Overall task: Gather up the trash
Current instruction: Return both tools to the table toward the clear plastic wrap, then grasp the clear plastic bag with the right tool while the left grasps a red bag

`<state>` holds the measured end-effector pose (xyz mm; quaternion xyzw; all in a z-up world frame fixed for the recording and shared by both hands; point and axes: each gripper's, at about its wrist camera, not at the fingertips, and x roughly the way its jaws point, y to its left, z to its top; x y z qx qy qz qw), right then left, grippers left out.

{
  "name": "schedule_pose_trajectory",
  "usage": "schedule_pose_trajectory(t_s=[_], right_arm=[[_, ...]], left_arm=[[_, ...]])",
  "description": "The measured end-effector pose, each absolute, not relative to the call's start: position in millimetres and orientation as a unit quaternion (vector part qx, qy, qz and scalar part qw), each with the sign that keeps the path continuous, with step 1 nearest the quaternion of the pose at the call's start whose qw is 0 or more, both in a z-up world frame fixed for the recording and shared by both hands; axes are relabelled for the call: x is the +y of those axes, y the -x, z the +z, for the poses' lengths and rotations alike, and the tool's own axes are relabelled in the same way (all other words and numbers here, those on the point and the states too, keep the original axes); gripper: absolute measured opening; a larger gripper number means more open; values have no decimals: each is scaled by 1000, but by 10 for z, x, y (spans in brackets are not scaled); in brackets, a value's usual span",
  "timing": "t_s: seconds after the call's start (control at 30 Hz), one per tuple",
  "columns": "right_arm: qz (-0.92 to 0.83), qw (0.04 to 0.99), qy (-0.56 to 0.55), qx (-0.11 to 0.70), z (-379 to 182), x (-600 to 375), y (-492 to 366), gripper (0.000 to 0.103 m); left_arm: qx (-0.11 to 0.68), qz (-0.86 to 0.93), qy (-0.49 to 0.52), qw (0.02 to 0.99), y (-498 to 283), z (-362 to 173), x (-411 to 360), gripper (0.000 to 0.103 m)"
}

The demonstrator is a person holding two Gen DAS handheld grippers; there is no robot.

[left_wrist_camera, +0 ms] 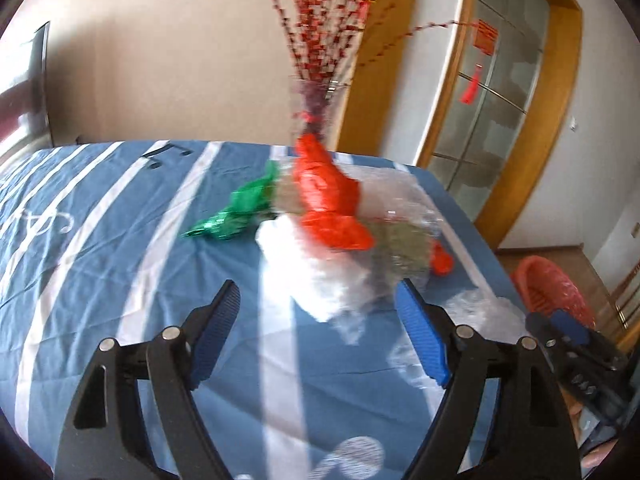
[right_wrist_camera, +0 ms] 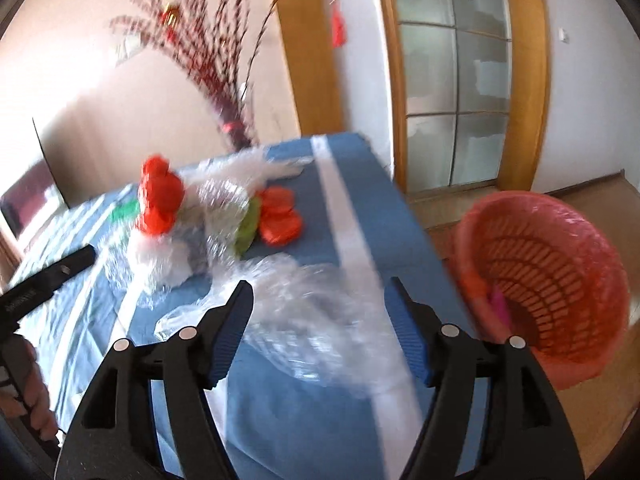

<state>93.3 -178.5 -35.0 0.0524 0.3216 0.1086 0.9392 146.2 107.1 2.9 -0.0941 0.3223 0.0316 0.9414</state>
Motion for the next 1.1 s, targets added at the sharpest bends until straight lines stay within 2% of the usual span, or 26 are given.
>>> schedule_pose_trajectory(t_s=[0.03,0.33,0.37,0.47,0.63,0.77,1.1], right_arm=[[109,937,-50,328,-385,-1716,-978,80],[107,914,-31,389,-713,-1415,-1217,79],[108,913,-29,392,-731,-1407,-1212,77],[117,909,-29,400,-770,-1382,-1188,61],[134,907,-28,398,-762,-1349,-1144,21],[136,909,-31,394,-743,-1361,-1097,13],[120,915,-59,380,-639,-1676,-1009,12]], left_arm=[[322,36,96,941,-1448,23,1134,78],[322,64,120,937,-1362,-50,1555,79],[323,66,123,936,-1363,-62,1583,79],[327,66,128,934,-1388,-90,1617,79],[328,51,128,935,-1494,-65,1539,79],[325,35,120,937,-1659,28,1386,79],[338,42,98,935,-2382,112,1115,76]])
